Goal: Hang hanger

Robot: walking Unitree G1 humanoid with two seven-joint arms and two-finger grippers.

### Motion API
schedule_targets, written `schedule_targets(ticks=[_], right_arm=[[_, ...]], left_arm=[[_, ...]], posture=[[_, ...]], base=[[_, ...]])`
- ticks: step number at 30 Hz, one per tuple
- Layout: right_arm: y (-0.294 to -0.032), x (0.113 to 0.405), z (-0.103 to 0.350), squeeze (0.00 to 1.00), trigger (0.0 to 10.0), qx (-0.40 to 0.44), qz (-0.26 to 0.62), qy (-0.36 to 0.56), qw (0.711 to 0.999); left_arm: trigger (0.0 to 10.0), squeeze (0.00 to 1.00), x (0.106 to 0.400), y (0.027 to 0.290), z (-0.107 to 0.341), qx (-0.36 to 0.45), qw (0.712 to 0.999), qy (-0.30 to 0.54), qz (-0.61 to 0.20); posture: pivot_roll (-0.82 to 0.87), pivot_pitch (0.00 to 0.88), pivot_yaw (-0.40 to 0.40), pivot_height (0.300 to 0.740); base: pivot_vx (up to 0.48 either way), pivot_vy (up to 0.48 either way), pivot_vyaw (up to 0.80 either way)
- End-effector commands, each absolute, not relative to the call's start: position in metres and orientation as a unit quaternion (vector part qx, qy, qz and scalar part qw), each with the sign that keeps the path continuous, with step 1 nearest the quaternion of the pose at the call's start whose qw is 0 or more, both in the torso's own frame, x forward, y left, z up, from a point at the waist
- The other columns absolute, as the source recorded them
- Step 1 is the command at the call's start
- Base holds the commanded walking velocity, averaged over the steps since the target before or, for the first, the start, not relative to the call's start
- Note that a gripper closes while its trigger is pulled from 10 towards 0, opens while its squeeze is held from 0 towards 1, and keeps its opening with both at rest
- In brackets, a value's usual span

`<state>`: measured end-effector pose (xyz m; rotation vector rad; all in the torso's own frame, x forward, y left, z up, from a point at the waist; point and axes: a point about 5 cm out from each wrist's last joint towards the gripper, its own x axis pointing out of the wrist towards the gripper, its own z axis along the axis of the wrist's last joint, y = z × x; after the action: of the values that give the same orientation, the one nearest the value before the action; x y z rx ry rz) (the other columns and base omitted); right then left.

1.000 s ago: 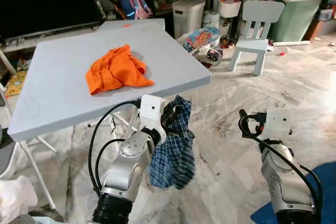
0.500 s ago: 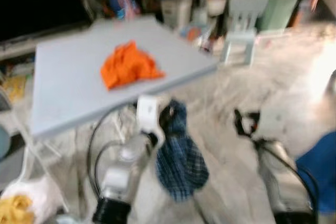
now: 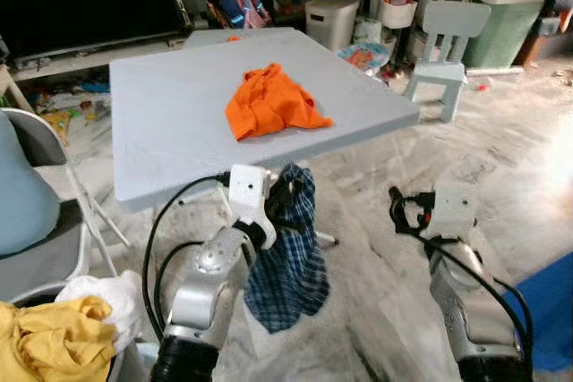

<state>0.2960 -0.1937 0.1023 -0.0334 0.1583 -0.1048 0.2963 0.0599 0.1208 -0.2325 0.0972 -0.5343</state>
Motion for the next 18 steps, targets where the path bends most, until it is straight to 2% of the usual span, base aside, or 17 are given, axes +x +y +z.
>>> schedule_targets(ticks=[1, 7, 15, 18], right_arm=[[-0.197, 0.295, 0.106, 0.0, 10.0, -0.018, -0.057, 0.076, 0.995], [-0.195, 0.293, 0.104, 0.0, 10.0, -0.021, -0.052, 0.081, 0.995], [-0.195, 0.295, 0.104, 0.0, 10.0, -0.025, -0.046, 0.083, 0.995], [-0.195, 0.294, 0.104, 0.0, 10.0, -0.026, -0.044, 0.083, 0.995]], left_arm=[[10.0, 0.0, 0.295, 0.053, 0.127, -0.118, 0.952, 0.034, -0.279], [10.0, 0.0, 0.292, 0.055, 0.121, -0.117, 0.952, 0.044, -0.278], [10.0, 0.0, 0.291, 0.058, 0.117, -0.121, 0.954, 0.051, -0.27], [10.0, 0.0, 0.291, 0.059, 0.116, -0.125, 0.954, 0.052, -0.266]], posture=[[-0.1, 0.0, 0.029, 0.74], [-0.09, 0.0, 0.018, 0.74], [-0.09, 0.0, 0.009, 0.74], [-0.09, 0.001, 0.008, 0.74]], base=[[0.311, 0.0, -0.47], [0.331, 0.236, -0.48], [0.313, 0.35, -0.46], [0.289, 0.385, 0.0]])
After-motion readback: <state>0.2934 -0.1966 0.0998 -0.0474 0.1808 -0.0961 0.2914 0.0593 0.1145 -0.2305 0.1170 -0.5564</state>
